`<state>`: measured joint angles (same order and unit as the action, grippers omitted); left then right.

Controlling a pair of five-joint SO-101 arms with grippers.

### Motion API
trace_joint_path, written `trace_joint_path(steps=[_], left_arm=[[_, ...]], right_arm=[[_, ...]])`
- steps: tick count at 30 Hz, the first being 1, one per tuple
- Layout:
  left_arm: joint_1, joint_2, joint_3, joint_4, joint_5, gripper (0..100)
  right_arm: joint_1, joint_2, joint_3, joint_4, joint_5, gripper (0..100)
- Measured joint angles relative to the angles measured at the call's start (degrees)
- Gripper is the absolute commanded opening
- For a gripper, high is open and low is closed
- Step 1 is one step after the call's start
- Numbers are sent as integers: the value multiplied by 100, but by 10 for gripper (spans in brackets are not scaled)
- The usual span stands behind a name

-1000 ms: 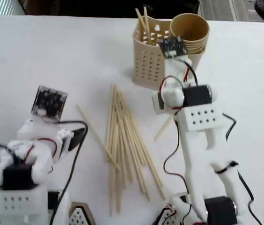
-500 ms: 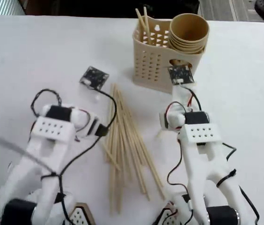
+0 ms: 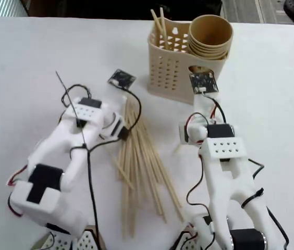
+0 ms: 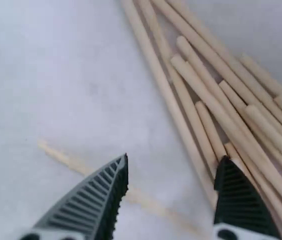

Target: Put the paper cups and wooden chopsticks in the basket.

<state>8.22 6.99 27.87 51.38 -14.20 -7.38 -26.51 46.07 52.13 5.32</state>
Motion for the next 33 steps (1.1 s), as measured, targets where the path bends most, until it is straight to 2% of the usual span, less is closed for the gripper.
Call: trace_joint_path(steps=[9,14,17,26,33], left_arm=[[0,809,-914,273,554,273],[9,1196,-1442,633,589,164],[35,1512,-1820,853,598,156],[-35,2347,-3174,2303,255,199],[-185,2435,-3305,2435,176,37]], right_arm=[[9,0,0,0,0,91],[26,0,0,0,0,92],[26,0,0,0,0,92],[26,0,0,0,0,93],[26,0,0,0,0,92]])
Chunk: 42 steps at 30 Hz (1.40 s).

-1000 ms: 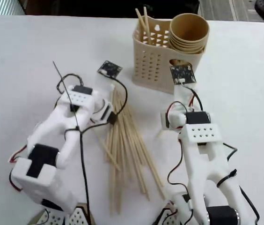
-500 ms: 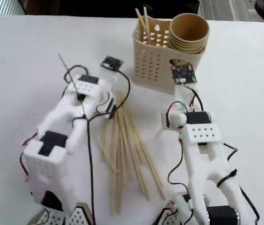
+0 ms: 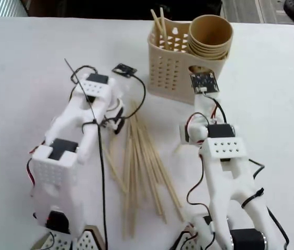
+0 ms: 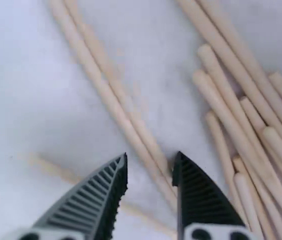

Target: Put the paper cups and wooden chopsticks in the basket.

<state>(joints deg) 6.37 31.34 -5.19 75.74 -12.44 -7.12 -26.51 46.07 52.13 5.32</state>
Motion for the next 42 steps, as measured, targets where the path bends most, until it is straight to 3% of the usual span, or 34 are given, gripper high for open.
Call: trace_joint_path(steps=[10,17,30,36,42], left_arm=[[255,35,0,9,-9,22],[246,-62,9,246,-457,22],[-35,-2400,9,1169,-501,22],[-35,-3262,-62,1055,-501,22],[18,-3754,-967,264,-510,22]], right_arm=[[0,0,0,0,0,91],[0,0,0,0,0,91],[0,0,0,0,0,91],[0,0,0,0,0,91],[237,0,0,0,0,91]])
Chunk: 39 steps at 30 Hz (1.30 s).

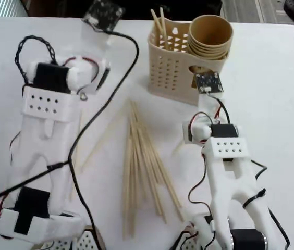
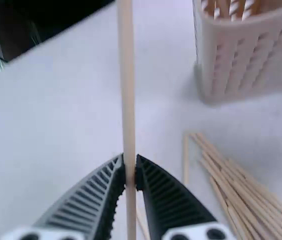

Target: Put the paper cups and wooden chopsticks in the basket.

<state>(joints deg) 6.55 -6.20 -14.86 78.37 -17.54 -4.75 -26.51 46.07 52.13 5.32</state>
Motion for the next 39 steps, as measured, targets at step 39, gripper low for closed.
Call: trace_joint_path(steps=[39], left_arm=[[1266,2409,-914,-6154,2154,96]], right_arm=[[62,0,0,0,0,91]])
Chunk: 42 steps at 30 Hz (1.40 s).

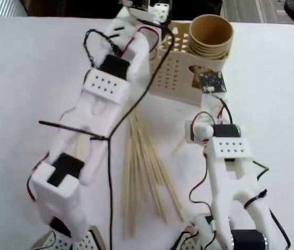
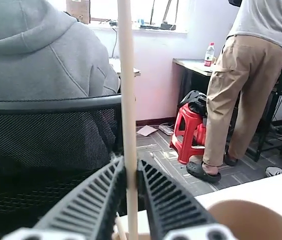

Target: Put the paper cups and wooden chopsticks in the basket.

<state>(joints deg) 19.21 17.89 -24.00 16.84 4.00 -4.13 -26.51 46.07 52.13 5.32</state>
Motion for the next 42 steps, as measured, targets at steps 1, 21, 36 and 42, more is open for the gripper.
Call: trace_joint_path(steps=[1,21,36,42], left_arm=[[53,0,0,114,-79,133],[-88,-1336,-1037,5574,-1073,233],[-1873,-1635,-835,8369,-2101,317],[-2400,-1635,615,8316,-2787,317]], right_arm=[[0,0,0,0,0,91],[0,0,0,0,0,91],[0,0,466,-554,0,92],[0,0,527,-721,0,94]])
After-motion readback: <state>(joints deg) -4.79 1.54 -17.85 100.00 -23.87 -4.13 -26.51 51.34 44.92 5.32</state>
